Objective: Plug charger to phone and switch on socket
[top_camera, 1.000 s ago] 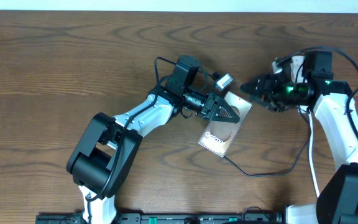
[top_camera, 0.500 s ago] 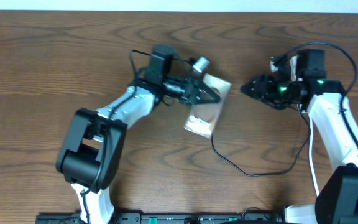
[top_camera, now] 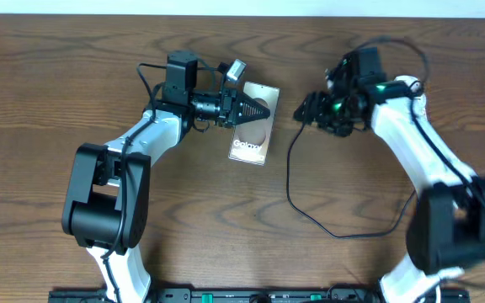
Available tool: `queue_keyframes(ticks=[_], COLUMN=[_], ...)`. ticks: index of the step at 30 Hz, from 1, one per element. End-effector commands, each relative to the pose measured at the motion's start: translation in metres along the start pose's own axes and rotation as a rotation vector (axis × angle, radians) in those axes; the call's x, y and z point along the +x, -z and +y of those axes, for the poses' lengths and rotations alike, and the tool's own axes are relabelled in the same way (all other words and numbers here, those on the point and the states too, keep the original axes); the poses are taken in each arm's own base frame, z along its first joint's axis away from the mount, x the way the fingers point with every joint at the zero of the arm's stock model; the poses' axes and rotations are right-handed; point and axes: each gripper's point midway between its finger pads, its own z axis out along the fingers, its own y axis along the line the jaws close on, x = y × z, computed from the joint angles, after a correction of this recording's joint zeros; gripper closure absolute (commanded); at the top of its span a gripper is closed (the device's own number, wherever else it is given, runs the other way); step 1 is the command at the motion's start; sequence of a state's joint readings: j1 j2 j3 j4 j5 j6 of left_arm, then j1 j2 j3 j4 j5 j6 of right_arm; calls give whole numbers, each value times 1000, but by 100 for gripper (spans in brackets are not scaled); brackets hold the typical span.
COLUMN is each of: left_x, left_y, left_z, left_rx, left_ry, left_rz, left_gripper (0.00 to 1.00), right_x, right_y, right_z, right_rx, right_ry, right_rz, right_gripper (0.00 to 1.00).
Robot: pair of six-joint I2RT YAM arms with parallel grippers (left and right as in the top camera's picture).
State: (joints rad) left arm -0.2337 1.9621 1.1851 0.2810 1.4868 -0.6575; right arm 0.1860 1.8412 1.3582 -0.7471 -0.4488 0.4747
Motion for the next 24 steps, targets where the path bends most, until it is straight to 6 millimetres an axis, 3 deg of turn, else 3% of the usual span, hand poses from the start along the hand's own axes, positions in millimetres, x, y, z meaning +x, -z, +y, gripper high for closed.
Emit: queue_keyframes(ticks=[1,5,10,16,24], left_x=[-5,-5,-5,-5,-5], left_y=[2,2,2,2,2], left_z=[-24,-24,-24,-24,-24], left_rx=[28,29,28,28,28], left_ry=[-57,-57,-58,-58,-57], left_rz=[13,14,13,13,13], left_gripper=[92,93,93,93,93], right_x=[21,34,39,36,33], right_y=[-28,-45,-58,-76,-92], right_z=[-10,-27,-45,-41,-45], right_rx=[-33,-92,-119,-274,-233], right_ry=[-59,-77,-71,-82,-116], right_rz=[139,234,223,142,71], right_gripper=[34,30,27,28,29])
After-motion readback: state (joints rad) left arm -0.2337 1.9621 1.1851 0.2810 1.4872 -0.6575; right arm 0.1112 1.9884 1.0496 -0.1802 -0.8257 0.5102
